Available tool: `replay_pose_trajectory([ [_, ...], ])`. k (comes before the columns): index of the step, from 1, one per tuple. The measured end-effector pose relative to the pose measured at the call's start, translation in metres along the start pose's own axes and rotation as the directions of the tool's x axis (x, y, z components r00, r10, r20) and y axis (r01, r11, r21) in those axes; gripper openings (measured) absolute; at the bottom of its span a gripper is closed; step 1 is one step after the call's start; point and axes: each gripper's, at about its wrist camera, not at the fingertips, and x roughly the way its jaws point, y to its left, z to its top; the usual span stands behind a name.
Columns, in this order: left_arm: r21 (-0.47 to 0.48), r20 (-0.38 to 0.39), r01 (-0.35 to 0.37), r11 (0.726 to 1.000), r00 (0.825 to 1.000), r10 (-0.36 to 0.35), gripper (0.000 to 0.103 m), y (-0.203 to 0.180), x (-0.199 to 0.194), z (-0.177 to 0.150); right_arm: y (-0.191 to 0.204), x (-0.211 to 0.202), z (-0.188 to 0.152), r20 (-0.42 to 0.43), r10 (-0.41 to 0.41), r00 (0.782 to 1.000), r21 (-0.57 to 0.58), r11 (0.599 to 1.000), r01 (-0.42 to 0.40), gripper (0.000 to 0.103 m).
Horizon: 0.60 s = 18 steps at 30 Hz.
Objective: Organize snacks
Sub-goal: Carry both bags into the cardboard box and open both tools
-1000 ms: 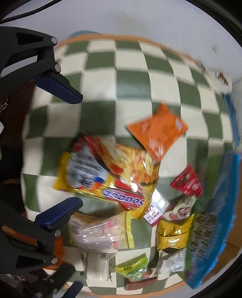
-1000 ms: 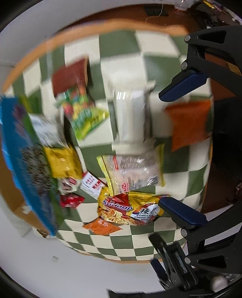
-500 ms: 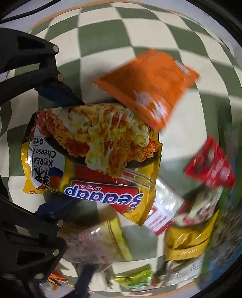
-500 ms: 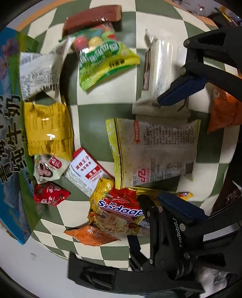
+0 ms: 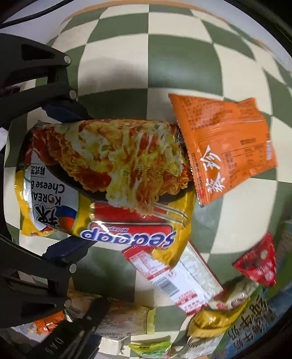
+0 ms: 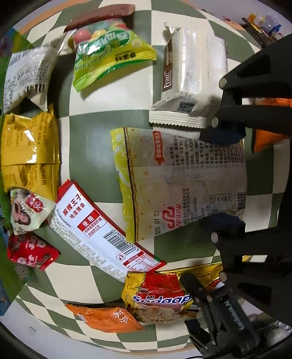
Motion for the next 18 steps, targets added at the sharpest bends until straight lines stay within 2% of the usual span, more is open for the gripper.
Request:
replay_pose_trajectory([
  [6, -0.032, 0.061, 0.038, 0.999, 0.997, -0.036, 0.085, 0.011, -0.059, -0.027, -0.005, -0.039, 0.001, 0.049, 0.074, 0.996, 0.008, 0.997, -0.074, 0.040],
  [9, -0.032, 0.134, 0.058, 0.998, 0.990, -0.053, 0.085, 0.012, -0.106, -0.036, -0.011, -0.066, 0.003, 0.080, 0.140, 0.987, 0.020, 0.990, -0.142, 0.040],
  [11, -0.025, 0.197, 0.078, 0.997, 0.978, -0.071, 0.085, 0.007, -0.139, -0.040, -0.016, -0.092, 0.006, 0.112, 0.183, 0.977, 0.019, 0.982, -0.186, 0.040],
  [15, 0.030, 0.313, 0.113, 0.993, 0.943, -0.117, 0.085, -0.021, -0.218, -0.008, -0.032, -0.164, 0.028, 0.200, 0.242, 0.949, 0.004, 0.969, -0.248, 0.040],
  [18, 0.066, 0.362, 0.150, 0.986, 0.918, -0.164, 0.085, -0.044, -0.232, 0.042, -0.057, -0.203, 0.061, 0.257, 0.286, 0.923, -0.001, 0.955, -0.296, 0.040],
])
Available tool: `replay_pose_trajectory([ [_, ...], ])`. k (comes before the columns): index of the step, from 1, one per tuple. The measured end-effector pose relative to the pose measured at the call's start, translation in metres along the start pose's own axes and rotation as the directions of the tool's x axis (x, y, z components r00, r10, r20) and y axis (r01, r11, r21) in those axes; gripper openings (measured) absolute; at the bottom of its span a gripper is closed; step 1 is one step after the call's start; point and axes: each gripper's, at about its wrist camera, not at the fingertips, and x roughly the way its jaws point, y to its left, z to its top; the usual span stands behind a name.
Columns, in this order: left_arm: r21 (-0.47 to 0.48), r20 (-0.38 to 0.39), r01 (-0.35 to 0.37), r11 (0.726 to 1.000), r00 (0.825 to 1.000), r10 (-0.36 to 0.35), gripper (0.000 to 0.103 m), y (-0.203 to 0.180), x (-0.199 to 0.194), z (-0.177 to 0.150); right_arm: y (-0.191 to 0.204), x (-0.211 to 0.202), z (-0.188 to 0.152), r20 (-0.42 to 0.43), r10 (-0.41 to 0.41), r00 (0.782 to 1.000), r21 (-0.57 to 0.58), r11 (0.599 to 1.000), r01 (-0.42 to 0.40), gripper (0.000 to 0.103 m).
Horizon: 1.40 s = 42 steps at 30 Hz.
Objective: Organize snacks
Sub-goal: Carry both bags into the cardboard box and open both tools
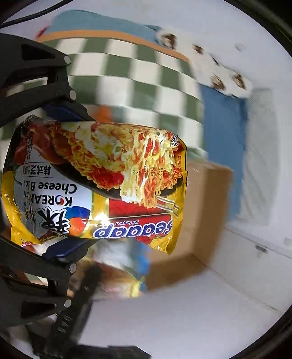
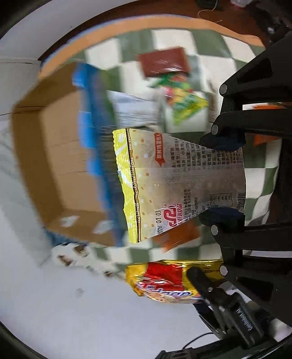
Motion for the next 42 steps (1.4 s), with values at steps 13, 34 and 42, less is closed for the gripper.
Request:
replay_pose_trajectory([
  [13, 0.019, -0.233, -0.006, 1.000, 0.972, 0.010, 0.085, -0.055, 0.202, 0.192, -0.020, 0.029, 0.198, 0.045, -0.069, 0.997, -0.029, 0.997, 0.070, 0.040],
  [34, 0.018, -0.269, -0.039, 0.999, 0.962, 0.043, 0.103, -0.058, 0.199, 0.190, -0.078, 0.158, 0.254, -0.118, -0.197, 0.973, -0.074, 0.979, 0.189, 0.097],
  [42, -0.006, -0.183, -0.075, 0.997, 0.980, 0.072, 0.103, -0.044, 0.160, 0.178, -0.083, 0.123, 0.229, -0.073, -0.226, 0.971, -0.078, 0.972, 0.220, 0.097],
])
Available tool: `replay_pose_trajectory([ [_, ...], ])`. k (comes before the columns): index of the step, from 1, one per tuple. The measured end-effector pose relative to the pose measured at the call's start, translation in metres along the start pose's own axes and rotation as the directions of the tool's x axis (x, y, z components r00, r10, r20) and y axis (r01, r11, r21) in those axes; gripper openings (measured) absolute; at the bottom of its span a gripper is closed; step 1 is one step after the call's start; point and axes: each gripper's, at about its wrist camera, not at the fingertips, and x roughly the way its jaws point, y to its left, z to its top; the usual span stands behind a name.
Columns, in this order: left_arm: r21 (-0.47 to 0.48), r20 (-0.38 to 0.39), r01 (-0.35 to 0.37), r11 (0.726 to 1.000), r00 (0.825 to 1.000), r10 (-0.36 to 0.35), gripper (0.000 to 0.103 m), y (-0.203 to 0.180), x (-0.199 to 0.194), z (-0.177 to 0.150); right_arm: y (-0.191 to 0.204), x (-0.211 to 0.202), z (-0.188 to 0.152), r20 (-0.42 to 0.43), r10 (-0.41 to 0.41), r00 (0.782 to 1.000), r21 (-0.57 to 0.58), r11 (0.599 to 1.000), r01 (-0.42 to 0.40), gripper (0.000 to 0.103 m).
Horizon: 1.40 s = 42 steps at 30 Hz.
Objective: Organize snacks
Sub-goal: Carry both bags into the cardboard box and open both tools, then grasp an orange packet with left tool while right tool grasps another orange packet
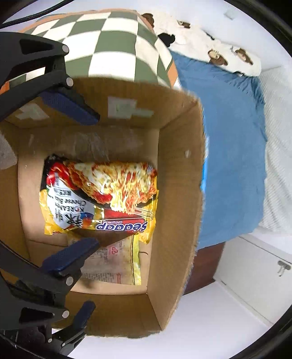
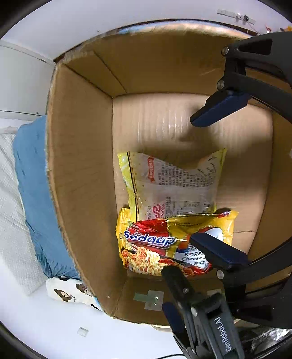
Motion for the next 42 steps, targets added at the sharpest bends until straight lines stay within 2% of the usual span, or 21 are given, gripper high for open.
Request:
replay_pose_trajectory([
  [5, 0.005, 0.119, -0.018, 1.000, 0.993, 0.018, 0.103, 0.008, -0.046, -0.023, 0.009, -0.044, -0.022, 0.085, -0.028, 0.996, -0.008, 1.000, 0.028, 0.097],
  [8, 0.011, 0.181, -0.026, 1.000, 0.983, 0.024, 0.103, 0.010, -0.071, -0.031, 0.011, -0.075, -0.039, 0.143, -0.034, 0.989, 0.001, 0.999, 0.034, 0.097],
  [12, 0.038, 0.266, -0.034, 0.999, 0.964, 0.023, 0.103, 0.007, -0.108, -0.059, 0.024, -0.112, -0.050, 0.212, -0.039, 0.976, 0.011, 0.999, 0.037, 0.097],
  [17, 0.075, 0.319, -0.050, 0.996, 0.947, 0.023, 0.103, 0.000, -0.138, -0.100, 0.031, -0.149, -0.088, 0.278, -0.003, 0.961, 0.050, 0.999, -0.011, 0.097],
  [20, 0.122, 0.331, -0.093, 0.988, 0.942, 0.048, 0.103, -0.002, -0.146, -0.137, 0.035, -0.156, -0.120, 0.276, 0.028, 0.961, 0.081, 0.995, -0.052, 0.097],
  [23, 0.188, 0.305, -0.167, 0.968, 0.947, 0.104, 0.103, -0.005, -0.134, -0.182, 0.030, -0.151, -0.168, 0.227, 0.077, 0.971, 0.120, 0.987, -0.107, 0.097],
  [27, 0.236, 0.221, -0.254, 0.938, 0.954, 0.203, 0.103, 0.009, -0.099, -0.250, 0.019, -0.118, -0.247, 0.085, 0.128, 0.988, 0.182, 0.973, -0.142, 0.097],
  [30, 0.220, 0.113, -0.242, 0.945, 0.969, 0.221, 0.103, 0.024, -0.071, -0.287, 0.008, -0.079, -0.314, -0.071, 0.136, 0.988, 0.227, 0.967, -0.116, 0.097],
  [32, 0.193, 0.045, -0.238, 0.952, 0.971, 0.233, 0.103, 0.037, -0.052, -0.308, -0.001, -0.053, -0.355, -0.171, 0.132, 0.976, 0.249, 0.965, -0.087, 0.097],
  [34, 0.163, -0.020, -0.223, 0.961, 0.973, 0.229, 0.103, 0.048, -0.034, -0.326, -0.012, -0.036, -0.382, -0.231, 0.150, 0.961, 0.296, 0.952, -0.077, 0.097],
  [37, 0.101, -0.102, -0.198, 0.975, 0.973, 0.208, 0.103, 0.066, -0.013, -0.344, -0.034, -0.013, -0.416, -0.285, 0.255, 0.924, 0.449, 0.887, -0.106, 0.097],
  [39, 0.059, -0.149, -0.176, 0.983, 0.972, 0.183, 0.103, 0.077, 0.001, -0.356, -0.046, 0.000, -0.430, -0.289, 0.330, 0.899, 0.554, 0.823, -0.125, 0.097],
  [40, 0.046, -0.162, -0.171, 0.984, 0.971, 0.177, 0.103, 0.080, 0.003, -0.358, -0.050, 0.006, -0.434, -0.282, 0.350, 0.893, 0.587, 0.799, -0.128, 0.094],
  [42, 0.024, -0.174, -0.163, 0.986, 0.971, 0.165, 0.103, 0.086, 0.007, -0.360, -0.053, 0.016, -0.439, -0.273, 0.365, 0.890, 0.623, 0.772, -0.125, 0.077],
])
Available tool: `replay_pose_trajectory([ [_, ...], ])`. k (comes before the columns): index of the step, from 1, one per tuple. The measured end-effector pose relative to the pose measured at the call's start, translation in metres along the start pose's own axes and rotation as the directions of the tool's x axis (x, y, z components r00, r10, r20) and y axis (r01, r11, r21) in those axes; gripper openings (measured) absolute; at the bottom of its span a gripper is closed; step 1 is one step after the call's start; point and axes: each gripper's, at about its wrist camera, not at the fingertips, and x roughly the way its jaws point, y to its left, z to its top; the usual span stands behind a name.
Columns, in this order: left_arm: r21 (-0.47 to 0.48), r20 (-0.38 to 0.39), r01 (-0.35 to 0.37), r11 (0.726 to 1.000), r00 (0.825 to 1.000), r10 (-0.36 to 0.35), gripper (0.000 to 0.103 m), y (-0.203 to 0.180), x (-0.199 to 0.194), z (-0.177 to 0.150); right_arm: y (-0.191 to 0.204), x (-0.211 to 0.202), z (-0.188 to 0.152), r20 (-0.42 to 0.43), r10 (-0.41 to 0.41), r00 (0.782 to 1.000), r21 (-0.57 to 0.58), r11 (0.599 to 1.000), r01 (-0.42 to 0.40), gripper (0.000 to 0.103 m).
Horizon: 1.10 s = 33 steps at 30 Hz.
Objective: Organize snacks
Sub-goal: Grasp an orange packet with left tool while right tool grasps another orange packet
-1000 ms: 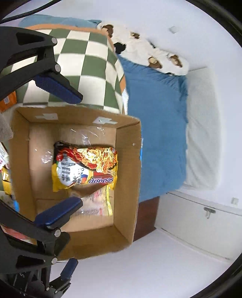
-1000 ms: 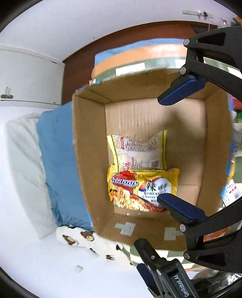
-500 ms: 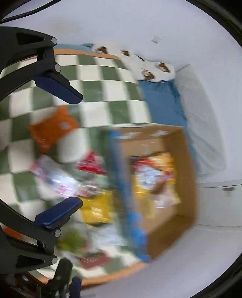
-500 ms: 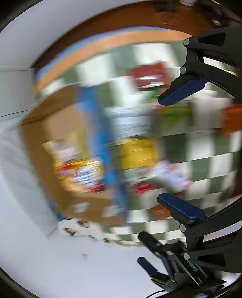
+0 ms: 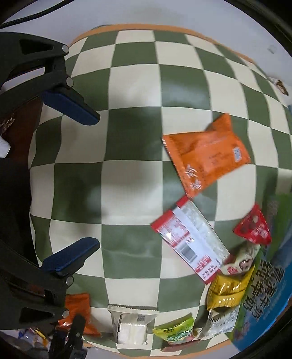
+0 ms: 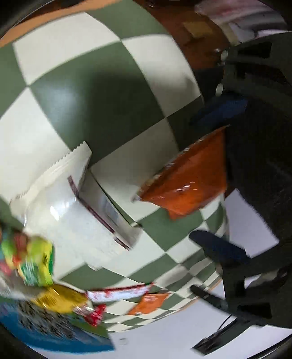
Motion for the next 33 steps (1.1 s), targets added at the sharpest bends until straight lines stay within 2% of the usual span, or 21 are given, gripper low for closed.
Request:
replay_pose_trajectory([
  [1, -0.006, 0.001, -0.002, 1.000, 1.000, 0.002, 0.103, 0.002, 0.001, 0.000, 0.003, 0.003, 0.002, 0.006, -0.008, 1.000, -0.008, 1.000, 0.008, 0.070],
  [2, -0.011, 0.005, -0.006, 1.000, 1.000, 0.006, 0.103, 0.005, 0.001, 0.001, 0.008, 0.003, 0.003, 0.003, -0.044, 0.999, -0.031, 0.999, 0.044, 0.069],
  [4, -0.028, 0.012, -0.004, 1.000, 1.000, 0.004, 0.103, 0.012, 0.000, 0.003, 0.033, 0.004, 0.006, 0.029, -0.098, 0.995, -0.142, 0.985, 0.101, 0.066],
  [5, -0.037, 0.015, -0.001, 0.999, 1.000, 0.002, 0.103, 0.015, -0.001, 0.005, 0.047, 0.005, 0.008, 0.044, -0.121, 0.992, -0.205, 0.970, 0.128, 0.062],
  [8, -0.070, 0.022, 0.007, 0.998, 1.000, -0.005, 0.103, 0.028, -0.003, 0.015, 0.100, 0.010, 0.007, 0.112, -0.232, 0.966, -0.440, 0.861, 0.257, 0.059],
  [11, -0.112, 0.030, 0.020, 0.994, 0.999, -0.017, 0.103, 0.044, -0.005, 0.033, 0.149, 0.017, 0.000, 0.195, -0.304, 0.932, -0.609, 0.708, 0.358, 0.058],
  [14, -0.152, 0.024, 0.034, 0.988, 0.999, -0.031, 0.103, 0.057, -0.001, 0.062, 0.180, 0.025, -0.002, 0.238, -0.330, 0.913, -0.683, 0.611, 0.399, 0.058],
  [15, -0.170, 0.022, 0.047, 0.984, 0.999, -0.044, 0.103, 0.062, 0.002, 0.074, 0.185, 0.026, -0.002, 0.242, -0.340, 0.909, -0.687, 0.601, 0.408, 0.059],
  [16, -0.183, 0.018, 0.061, 0.981, 0.998, -0.059, 0.103, 0.066, 0.003, 0.086, 0.188, 0.025, -0.001, 0.240, -0.335, 0.911, -0.684, 0.608, 0.404, 0.059],
  [18, -0.209, 0.002, 0.070, 0.975, 0.997, -0.072, 0.103, 0.071, 0.012, 0.110, 0.186, 0.016, 0.003, 0.216, -0.298, 0.930, -0.658, 0.658, 0.365, 0.061],
  [20, -0.223, -0.010, 0.081, 0.971, 0.996, -0.086, 0.103, 0.072, 0.021, 0.129, 0.176, -0.001, 0.003, 0.191, -0.249, 0.949, -0.598, 0.737, 0.314, 0.073],
  [24, -0.226, -0.052, 0.064, 0.972, 0.996, -0.078, 0.103, 0.070, 0.045, 0.162, 0.137, -0.038, 0.003, 0.143, -0.108, 0.984, -0.400, 0.903, 0.157, 0.073],
  [26, -0.206, -0.075, 0.038, 0.978, 0.996, -0.055, 0.097, 0.067, 0.059, 0.173, 0.108, -0.047, -0.001, 0.104, -0.037, 0.994, -0.264, 0.962, 0.064, 0.073],
  [27, -0.197, -0.082, 0.029, 0.980, 0.996, -0.046, 0.080, 0.066, 0.065, 0.176, 0.095, -0.047, -0.002, 0.075, -0.004, 0.997, -0.189, 0.982, 0.018, 0.073],
  [28, -0.189, -0.083, 0.022, 0.982, 0.996, -0.038, 0.071, 0.065, 0.068, 0.178, 0.079, -0.046, -0.006, 0.040, 0.031, 0.999, -0.103, 0.994, -0.027, 0.073],
  [29, -0.179, -0.070, 0.020, 0.984, 0.997, -0.033, 0.070, 0.065, 0.068, 0.176, 0.070, -0.042, -0.011, 0.016, 0.055, 0.998, -0.034, 0.998, -0.054, 0.073],
  [31, -0.147, -0.046, 0.007, 0.989, 0.999, -0.014, 0.058, 0.063, 0.066, 0.170, 0.056, -0.028, -0.023, -0.029, 0.075, 0.997, 0.064, 0.995, -0.073, 0.073],
  [33, -0.125, -0.046, 0.000, 0.992, 0.999, -0.006, 0.058, 0.064, 0.064, 0.156, 0.044, -0.014, -0.029, -0.063, 0.089, 0.994, 0.118, 0.990, -0.081, 0.073],
])
